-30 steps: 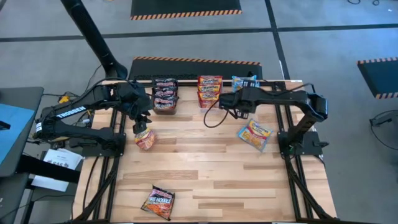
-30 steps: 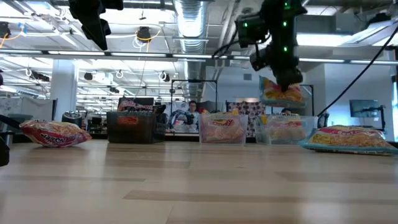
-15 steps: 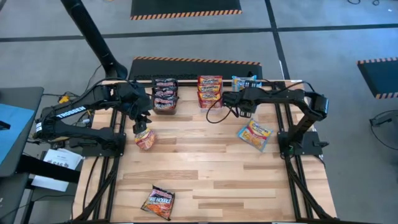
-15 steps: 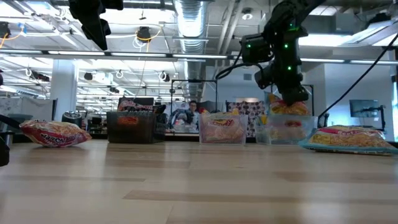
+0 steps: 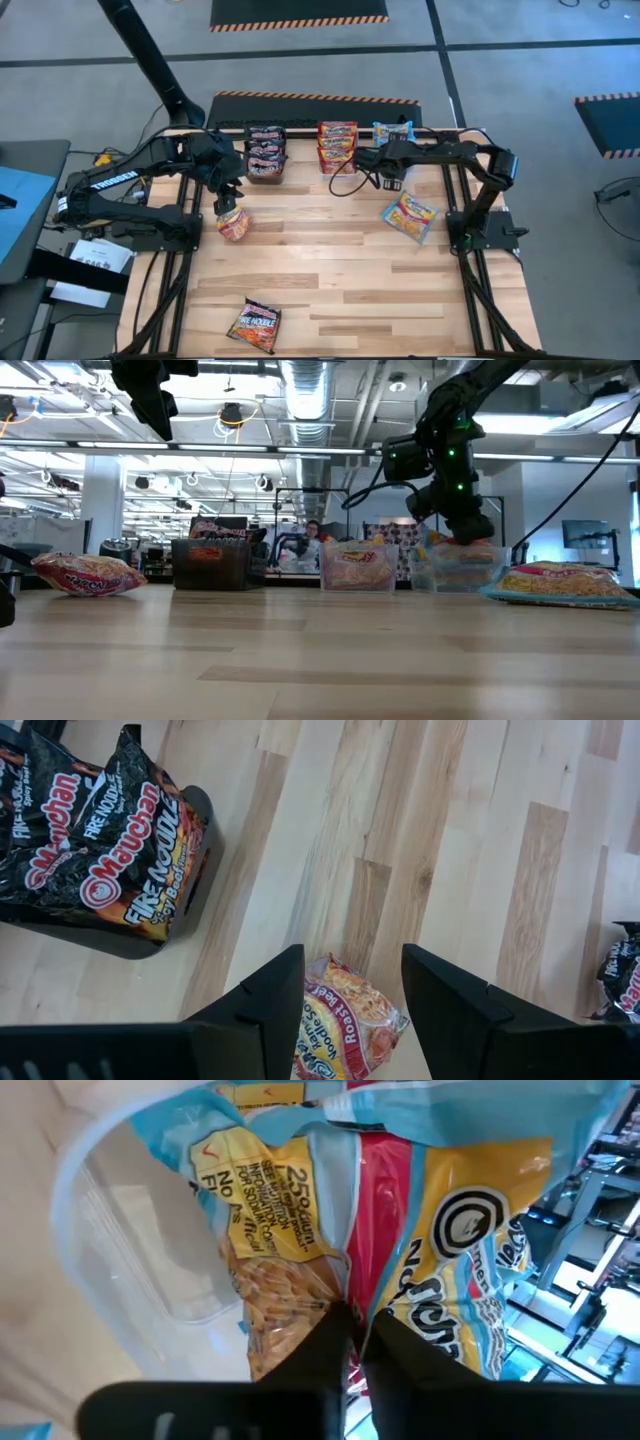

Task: Sort Maruchan noodles
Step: Put the light blue noodle pack into the black bin, then put the black noodle pack into the black bin

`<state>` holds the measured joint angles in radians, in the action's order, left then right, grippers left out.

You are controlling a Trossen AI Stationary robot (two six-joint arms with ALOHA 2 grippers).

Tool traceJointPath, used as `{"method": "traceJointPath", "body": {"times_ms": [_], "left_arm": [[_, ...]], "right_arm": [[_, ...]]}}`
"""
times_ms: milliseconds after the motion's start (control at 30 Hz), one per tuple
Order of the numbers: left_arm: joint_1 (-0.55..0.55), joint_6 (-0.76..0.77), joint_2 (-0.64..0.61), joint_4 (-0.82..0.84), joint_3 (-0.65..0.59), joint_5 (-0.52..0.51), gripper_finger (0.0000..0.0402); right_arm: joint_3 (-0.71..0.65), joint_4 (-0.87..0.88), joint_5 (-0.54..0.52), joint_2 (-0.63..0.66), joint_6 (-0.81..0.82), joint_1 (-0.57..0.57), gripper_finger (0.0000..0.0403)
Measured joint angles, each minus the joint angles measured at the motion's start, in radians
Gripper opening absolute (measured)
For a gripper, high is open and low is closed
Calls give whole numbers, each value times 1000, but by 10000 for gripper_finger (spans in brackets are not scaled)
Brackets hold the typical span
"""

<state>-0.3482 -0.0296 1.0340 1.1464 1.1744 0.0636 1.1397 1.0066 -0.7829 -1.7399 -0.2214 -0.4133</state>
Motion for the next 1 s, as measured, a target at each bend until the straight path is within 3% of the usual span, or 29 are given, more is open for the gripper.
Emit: {"method": "traceJointPath", "body": {"times_ms": [267, 533, 733, 1000], "left_arm": [[0, -10, 0, 0, 0, 0, 155], [0, -10, 0, 0, 0, 0, 155], [0, -3, 0, 0, 0, 0, 155], [0, 25, 0, 0, 0, 0, 155]], "right_arm": [[4, -2, 0, 6, 35, 18, 107], [118, 185, 20, 7, 154, 52, 141], [188, 242, 233, 7, 181, 25, 138], [195, 310, 360, 7, 223, -20, 128]]}}
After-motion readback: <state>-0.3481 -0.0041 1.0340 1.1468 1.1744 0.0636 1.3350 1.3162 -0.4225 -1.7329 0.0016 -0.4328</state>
